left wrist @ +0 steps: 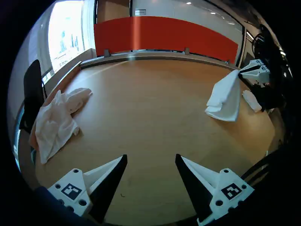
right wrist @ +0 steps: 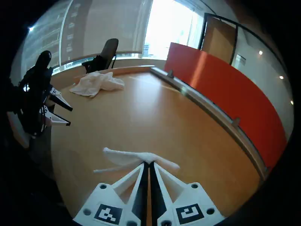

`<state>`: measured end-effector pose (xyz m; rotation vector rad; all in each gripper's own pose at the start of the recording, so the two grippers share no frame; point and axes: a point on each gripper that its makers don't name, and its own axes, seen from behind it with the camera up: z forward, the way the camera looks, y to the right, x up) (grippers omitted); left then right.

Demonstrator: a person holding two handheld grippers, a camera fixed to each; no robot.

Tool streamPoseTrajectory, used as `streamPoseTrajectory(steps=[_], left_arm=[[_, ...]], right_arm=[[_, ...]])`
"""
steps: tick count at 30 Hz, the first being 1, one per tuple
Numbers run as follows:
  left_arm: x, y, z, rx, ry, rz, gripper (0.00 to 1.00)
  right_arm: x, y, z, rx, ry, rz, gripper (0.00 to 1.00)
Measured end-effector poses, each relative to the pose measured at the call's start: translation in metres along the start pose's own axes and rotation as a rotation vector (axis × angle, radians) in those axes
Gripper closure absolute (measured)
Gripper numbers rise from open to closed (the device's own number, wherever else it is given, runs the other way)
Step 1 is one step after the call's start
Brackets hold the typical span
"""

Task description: Fold towel

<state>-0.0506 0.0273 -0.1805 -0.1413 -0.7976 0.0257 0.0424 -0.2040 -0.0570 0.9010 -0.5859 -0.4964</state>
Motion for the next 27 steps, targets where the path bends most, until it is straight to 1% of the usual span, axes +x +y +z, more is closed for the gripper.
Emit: streamPoseTrajectory(steps=[5,9,17,27], left_arm=[[0.005,0.004,-0.001,-0.005,0.009,0.008,0.05],[0.008,0.006,-0.001,-0.009,0.013,0.013,0.05],[0.011,0.009,-0.003,-0.016,0.017,0.020,0.05],[0.013,0.015,-0.003,-0.022,0.014,0.031,0.05]], right_arm=[[0.008,0.025,-0.022,-0.038,0.006,0.003,0.97],[0.004,0.047,-0.037,-0.077,0.003,0.018,0.97],[-0.014,0.090,-0.067,-0.143,-0.013,0.055,0.97],[-0.041,0.137,-0.095,-0.208,-0.044,0.093,0.97]])
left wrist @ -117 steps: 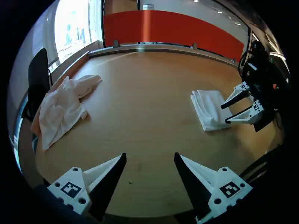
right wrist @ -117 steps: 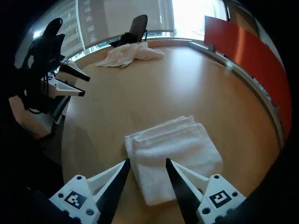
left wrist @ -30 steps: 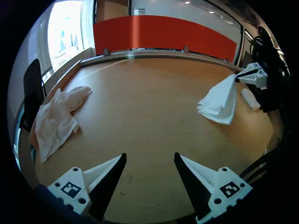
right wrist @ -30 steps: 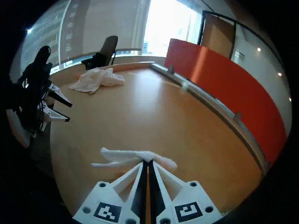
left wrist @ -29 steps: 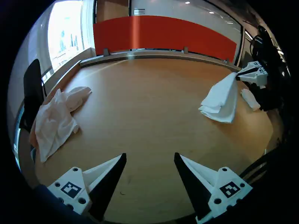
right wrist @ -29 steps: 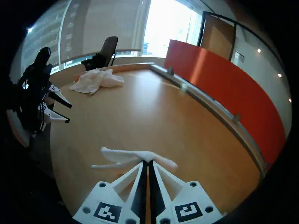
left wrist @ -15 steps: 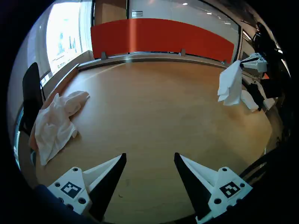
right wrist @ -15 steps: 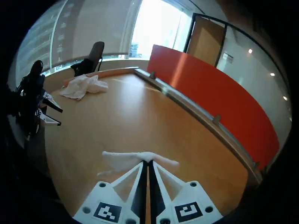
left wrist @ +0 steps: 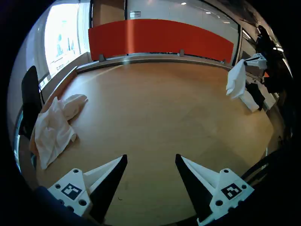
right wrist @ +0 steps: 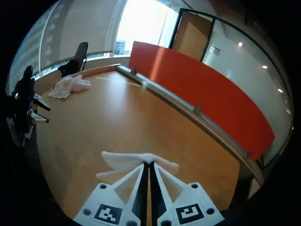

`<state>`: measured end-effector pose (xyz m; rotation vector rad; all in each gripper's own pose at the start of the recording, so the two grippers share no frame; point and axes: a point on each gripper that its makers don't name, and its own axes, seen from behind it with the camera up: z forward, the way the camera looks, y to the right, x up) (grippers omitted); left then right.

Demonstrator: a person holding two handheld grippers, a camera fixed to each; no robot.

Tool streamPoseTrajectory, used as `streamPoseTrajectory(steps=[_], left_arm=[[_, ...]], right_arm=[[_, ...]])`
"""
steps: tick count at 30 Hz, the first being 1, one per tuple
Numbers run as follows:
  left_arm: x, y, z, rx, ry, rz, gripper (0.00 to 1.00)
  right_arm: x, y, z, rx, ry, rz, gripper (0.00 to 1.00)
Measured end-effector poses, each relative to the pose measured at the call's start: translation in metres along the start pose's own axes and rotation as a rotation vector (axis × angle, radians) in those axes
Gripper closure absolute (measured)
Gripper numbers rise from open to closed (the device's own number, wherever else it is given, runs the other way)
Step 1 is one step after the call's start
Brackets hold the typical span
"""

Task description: Fold towel

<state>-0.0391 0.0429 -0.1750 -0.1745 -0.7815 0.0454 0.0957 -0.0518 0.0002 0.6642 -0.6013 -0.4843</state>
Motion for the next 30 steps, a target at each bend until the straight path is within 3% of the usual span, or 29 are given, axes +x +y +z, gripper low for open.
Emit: streamPoseTrajectory(steps=[30], left_arm=[[-0.002,0.005,-0.001,0.014,-0.028,0.013,0.05]], right_arm=[[-0.070,0.144,-0.028,-0.170,-0.114,0.075,0.97]])
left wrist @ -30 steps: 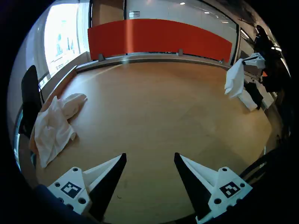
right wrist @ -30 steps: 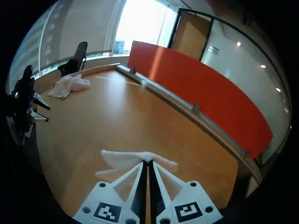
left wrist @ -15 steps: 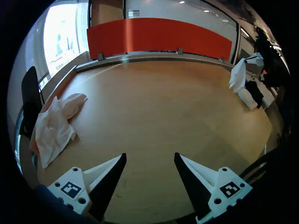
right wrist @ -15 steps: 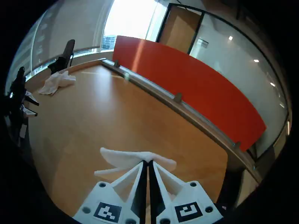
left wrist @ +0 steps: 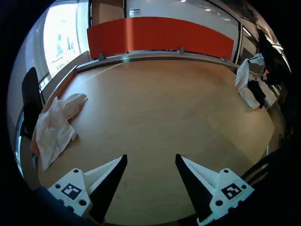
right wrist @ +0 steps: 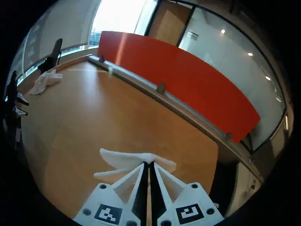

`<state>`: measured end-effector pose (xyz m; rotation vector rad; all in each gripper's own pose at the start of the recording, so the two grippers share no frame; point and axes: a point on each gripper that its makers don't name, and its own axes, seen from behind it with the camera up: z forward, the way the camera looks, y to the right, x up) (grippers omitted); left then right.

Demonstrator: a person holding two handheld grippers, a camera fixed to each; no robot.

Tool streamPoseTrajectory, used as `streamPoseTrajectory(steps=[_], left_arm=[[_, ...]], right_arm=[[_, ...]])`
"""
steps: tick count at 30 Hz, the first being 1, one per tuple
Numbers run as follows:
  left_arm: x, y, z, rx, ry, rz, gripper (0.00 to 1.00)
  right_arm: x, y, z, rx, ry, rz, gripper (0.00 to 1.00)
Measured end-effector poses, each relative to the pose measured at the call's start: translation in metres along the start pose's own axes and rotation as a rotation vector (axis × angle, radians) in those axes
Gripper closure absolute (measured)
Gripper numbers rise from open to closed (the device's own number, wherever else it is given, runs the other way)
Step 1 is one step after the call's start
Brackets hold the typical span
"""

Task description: Fold towel

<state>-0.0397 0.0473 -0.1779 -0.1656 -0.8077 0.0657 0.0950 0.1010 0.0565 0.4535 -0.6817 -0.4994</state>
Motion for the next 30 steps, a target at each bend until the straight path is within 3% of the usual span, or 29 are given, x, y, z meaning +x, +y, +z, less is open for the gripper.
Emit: streamPoseTrajectory(steps=[8,15,24,30], left_arm=[[-0.001,0.000,0.000,0.005,-0.007,0.002,0.05],[-0.002,-0.001,0.000,0.008,-0.009,0.003,0.05],[0.003,-0.002,-0.002,0.011,-0.003,0.010,0.05],[0.005,-0.002,-0.003,0.010,0.003,0.014,0.05]], right_arm=[[-0.008,0.026,0.003,-0.025,-0.023,0.019,0.97],[-0.017,0.034,0.003,-0.032,-0.038,0.035,0.97],[-0.037,0.042,-0.009,-0.047,-0.057,0.065,0.97],[-0.068,0.050,-0.023,-0.071,-0.086,0.097,0.97]])
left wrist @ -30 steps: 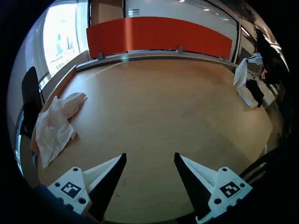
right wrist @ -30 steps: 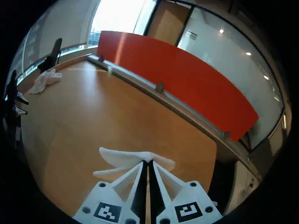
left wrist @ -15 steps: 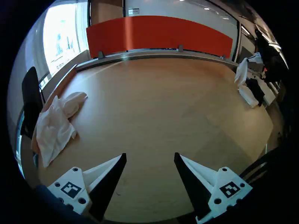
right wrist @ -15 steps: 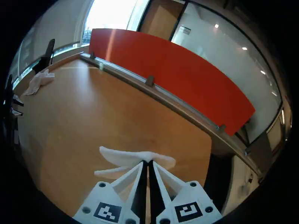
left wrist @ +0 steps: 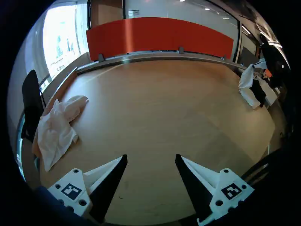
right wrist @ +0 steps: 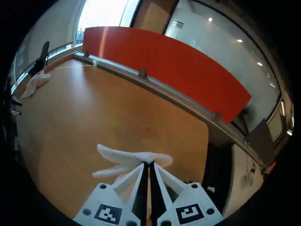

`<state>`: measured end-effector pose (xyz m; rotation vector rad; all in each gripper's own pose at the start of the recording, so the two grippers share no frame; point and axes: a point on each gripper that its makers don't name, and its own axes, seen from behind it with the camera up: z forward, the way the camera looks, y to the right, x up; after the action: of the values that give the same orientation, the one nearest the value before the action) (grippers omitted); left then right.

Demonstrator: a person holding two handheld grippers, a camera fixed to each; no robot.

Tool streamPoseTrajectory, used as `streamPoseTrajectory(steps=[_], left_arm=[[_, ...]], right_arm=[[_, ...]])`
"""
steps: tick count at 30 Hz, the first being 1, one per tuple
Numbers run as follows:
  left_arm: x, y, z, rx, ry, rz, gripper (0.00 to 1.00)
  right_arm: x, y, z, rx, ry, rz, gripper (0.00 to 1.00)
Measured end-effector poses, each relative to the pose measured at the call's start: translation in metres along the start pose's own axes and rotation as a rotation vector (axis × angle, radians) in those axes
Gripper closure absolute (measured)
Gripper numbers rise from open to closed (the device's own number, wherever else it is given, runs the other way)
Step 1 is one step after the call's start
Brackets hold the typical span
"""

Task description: Fold towel

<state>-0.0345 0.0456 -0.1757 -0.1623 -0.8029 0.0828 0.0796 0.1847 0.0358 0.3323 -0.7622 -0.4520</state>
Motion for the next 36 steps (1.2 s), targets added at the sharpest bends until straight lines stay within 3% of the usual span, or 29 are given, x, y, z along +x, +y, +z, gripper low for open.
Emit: streamPoseTrajectory(steps=[8,15,36], left_arm=[[-0.001,0.001,0.000,-0.001,-0.002,0.006,0.05],[0.001,0.002,0.001,-0.003,-0.005,0.015,0.05],[0.006,0.010,0.002,-0.009,-0.003,0.047,0.05]], right_arm=[[-0.056,0.007,-0.011,-0.027,-0.053,0.063,0.97],[-0.092,0.000,-0.018,-0.031,-0.080,0.113,0.97],[-0.169,-0.004,-0.015,-0.055,-0.197,0.146,0.97]])
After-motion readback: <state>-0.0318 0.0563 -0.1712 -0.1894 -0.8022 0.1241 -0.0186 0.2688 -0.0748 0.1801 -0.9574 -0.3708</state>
